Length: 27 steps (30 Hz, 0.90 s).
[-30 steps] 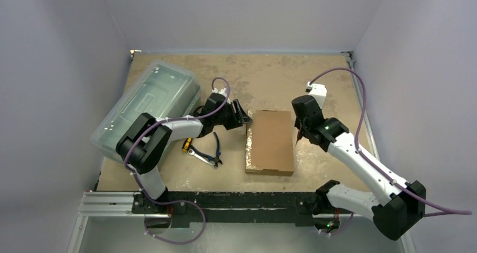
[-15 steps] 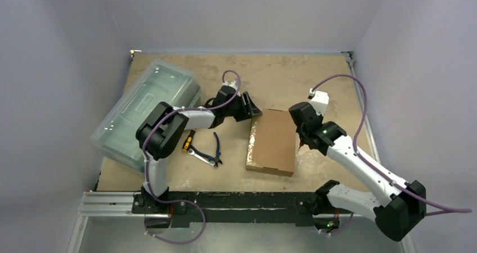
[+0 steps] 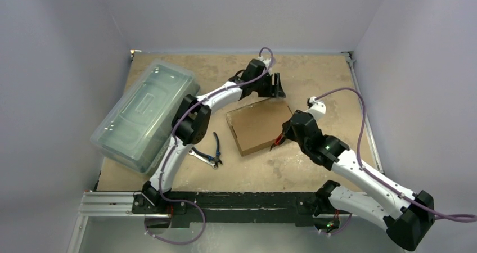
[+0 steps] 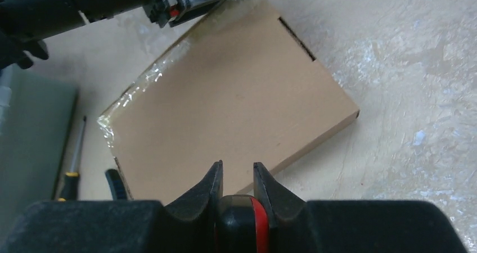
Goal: Unpack the express box
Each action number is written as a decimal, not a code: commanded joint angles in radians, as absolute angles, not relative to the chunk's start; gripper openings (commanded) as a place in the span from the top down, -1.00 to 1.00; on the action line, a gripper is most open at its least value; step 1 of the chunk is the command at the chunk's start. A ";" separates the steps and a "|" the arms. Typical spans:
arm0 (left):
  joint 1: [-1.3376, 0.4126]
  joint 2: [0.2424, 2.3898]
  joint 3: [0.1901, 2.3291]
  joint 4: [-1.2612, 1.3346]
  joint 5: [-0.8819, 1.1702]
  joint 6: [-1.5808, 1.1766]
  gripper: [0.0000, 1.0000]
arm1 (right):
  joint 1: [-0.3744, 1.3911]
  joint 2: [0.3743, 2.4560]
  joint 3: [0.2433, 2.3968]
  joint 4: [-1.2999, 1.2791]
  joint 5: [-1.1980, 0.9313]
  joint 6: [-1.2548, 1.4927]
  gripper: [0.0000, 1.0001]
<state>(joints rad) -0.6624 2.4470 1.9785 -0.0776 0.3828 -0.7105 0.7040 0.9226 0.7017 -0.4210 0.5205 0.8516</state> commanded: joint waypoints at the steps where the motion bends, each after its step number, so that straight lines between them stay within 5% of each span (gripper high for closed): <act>1: -0.626 2.342 2.165 -0.464 0.295 -0.379 -0.23 | 0.701 0.846 0.751 -0.481 0.658 0.907 1.00; 5: -0.606 2.142 2.072 -0.514 0.217 -0.299 -0.24 | 0.699 0.795 0.822 -0.587 0.791 0.813 1.00; 17: -0.602 1.371 1.105 -0.281 0.055 -0.648 -0.14 | 0.478 1.152 1.105 -0.480 0.892 0.353 1.00; 23: -0.623 1.263 0.787 -0.080 0.121 -0.884 0.13 | 0.372 1.365 1.153 -0.359 0.744 0.229 1.00; 27: -0.652 1.364 0.778 -0.030 0.176 -0.895 0.16 | 0.362 1.441 1.155 -0.354 0.693 0.220 1.00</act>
